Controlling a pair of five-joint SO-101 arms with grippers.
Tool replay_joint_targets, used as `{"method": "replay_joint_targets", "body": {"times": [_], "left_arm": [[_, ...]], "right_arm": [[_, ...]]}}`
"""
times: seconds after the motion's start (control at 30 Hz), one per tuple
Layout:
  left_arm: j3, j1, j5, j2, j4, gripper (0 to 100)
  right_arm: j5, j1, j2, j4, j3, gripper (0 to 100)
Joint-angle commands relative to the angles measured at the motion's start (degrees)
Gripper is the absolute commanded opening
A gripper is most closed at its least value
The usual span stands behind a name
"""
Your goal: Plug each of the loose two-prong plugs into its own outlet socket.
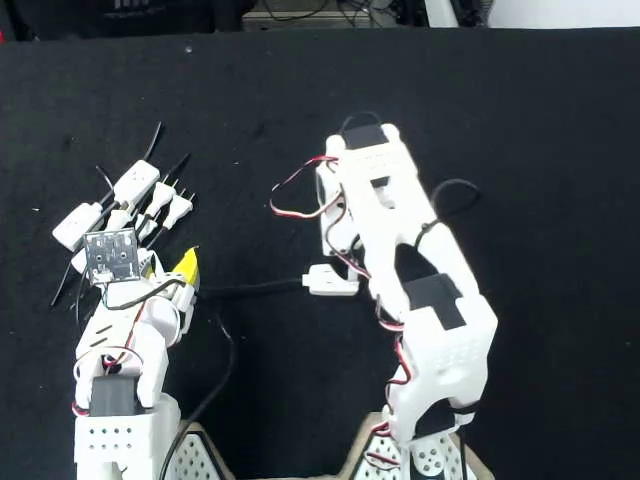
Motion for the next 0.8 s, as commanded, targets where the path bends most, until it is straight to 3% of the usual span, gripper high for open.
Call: {"method": "replay_joint_targets", "body": {"times": [0.0,0.77], "left_arm": [[-1.1,-0.31,0.53,-0.44,-1.14,21],[-1.1,-0.22,0.53,-0.44,-0.97,21]], "right_arm": [[-0.7,-1.58,0.48,1.49,-2.68,1.1],[-0.7,1.93,0.48,0.0,-2.68,1.1]]}}
